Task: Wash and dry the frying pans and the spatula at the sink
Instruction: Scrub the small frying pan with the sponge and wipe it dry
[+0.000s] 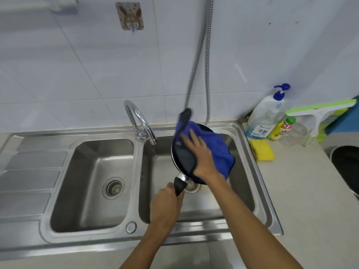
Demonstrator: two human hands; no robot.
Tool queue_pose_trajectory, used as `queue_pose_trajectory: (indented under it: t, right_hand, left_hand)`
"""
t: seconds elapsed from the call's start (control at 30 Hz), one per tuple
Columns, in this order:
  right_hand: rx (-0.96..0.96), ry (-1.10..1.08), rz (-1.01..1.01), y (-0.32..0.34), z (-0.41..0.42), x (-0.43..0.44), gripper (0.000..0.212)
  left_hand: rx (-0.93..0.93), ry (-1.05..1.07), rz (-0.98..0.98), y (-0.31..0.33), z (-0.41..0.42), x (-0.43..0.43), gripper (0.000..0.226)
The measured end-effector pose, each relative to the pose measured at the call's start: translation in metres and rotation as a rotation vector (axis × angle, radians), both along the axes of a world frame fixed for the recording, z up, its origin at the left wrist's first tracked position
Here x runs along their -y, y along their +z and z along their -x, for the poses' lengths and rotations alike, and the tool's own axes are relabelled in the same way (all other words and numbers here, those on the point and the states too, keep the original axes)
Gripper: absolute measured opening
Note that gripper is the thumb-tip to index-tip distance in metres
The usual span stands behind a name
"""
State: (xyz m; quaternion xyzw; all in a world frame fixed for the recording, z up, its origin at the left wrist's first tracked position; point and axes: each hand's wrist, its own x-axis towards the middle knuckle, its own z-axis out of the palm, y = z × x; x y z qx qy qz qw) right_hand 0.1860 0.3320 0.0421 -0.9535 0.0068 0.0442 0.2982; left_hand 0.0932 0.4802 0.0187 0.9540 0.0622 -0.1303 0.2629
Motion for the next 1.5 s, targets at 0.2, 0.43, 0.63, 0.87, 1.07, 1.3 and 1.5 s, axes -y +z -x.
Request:
queue_pose_trajectory:
  t: [0.2, 0.43, 0.63, 0.87, 1.07, 1.3, 1.5]
  right_hand:
    - [-0.31, 0.324, 0.175, -0.022, 0.016, -0.043, 0.085]
    - [-0.077, 0.393, 0.181, -0.004, 0.027, -0.039, 0.036]
    - [0.021, 0.477, 0.249, -0.01, 0.028, -0.024, 0.028]
    - [0.117, 0.497, 0.281, -0.008, 0.036, 0.008, 0.027]
    - [0.069, 0.356, 0.112, 0.0, 0.054, 0.044, 0.024]
    - [0.045, 0.125, -0.036, 0.015, 0.086, 0.09, 0.016]
    - [0.051, -0.031, -0.002, 0.042, 0.11, 0.129, 0.009]
  left_hand:
    - [-0.073, 0.1, 0.238, -0.001, 0.001, -0.004, 0.023]
    - [-0.099, 0.143, 0.286, 0.001, -0.001, -0.015, 0.034]
    - [-0.137, 0.15, 0.329, -0.007, -0.003, -0.024, 0.03]
    - [-0.195, 0.16, 0.4, -0.01, -0.007, -0.016, 0.035]
    - [-0.175, 0.2, 0.43, -0.004, -0.008, -0.004, 0.045]
    - [-0.131, 0.198, 0.433, -0.009, 0.005, 0.008, 0.057]
    - [-0.113, 0.199, 0.436, -0.002, 0.017, 0.027, 0.058]
